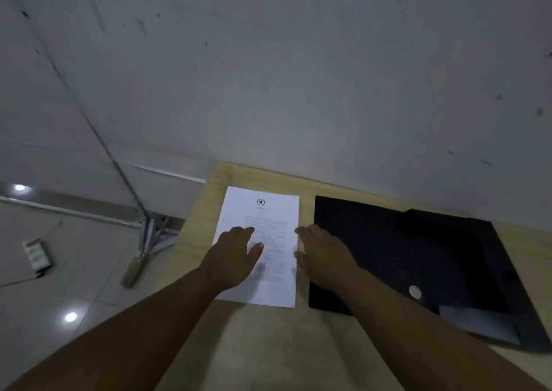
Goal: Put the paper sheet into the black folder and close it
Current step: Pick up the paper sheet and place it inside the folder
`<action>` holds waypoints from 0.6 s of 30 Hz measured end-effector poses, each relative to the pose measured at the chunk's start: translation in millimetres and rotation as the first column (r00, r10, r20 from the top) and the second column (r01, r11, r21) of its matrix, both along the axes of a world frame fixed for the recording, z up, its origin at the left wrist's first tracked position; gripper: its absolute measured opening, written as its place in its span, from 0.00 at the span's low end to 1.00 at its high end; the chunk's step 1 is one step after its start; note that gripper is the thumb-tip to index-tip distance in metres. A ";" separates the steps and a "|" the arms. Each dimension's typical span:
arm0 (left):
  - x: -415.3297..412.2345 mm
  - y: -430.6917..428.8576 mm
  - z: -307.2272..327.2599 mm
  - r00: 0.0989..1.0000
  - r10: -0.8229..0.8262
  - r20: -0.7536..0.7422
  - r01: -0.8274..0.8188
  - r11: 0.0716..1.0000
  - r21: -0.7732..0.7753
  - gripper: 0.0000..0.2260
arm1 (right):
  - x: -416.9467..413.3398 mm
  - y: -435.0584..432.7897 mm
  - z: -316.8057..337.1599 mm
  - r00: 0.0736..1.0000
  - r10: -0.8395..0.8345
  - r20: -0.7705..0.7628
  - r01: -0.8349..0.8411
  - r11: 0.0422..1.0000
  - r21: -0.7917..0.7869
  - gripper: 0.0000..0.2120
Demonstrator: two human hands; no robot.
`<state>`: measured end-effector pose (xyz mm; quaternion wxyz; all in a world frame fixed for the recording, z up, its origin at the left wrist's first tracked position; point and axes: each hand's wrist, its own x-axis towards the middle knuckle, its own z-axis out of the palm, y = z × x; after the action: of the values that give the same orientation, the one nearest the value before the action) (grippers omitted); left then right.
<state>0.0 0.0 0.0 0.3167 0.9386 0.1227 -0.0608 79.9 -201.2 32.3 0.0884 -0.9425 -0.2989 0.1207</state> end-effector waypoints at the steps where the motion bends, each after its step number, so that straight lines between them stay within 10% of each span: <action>1: -4.2 0.8 -5.3 1.000 -0.009 -0.011 0.009 1.000 0.019 0.26 | -4.4 0.7 -8.0 0.998 -0.003 -0.057 0.001 1.000 -0.027 0.21; 11: -24.9 10.9 -50.0 0.988 -0.109 -0.105 0.124 0.981 0.148 0.20 | -36.2 16.8 -64.7 0.867 -0.275 -0.415 0.350 0.929 0.116 0.15; 18: -21.5 6.1 -49.5 0.983 -0.122 -0.138 0.145 0.975 0.170 0.19 | -28.6 29.3 -71.9 0.625 -0.459 -0.631 0.688 0.706 0.168 0.17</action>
<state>-21.5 6.1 -49.5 0.2177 0.9636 0.0842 -0.1301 51.3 -171.9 -39.6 0.3918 -0.8735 0.0459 0.2852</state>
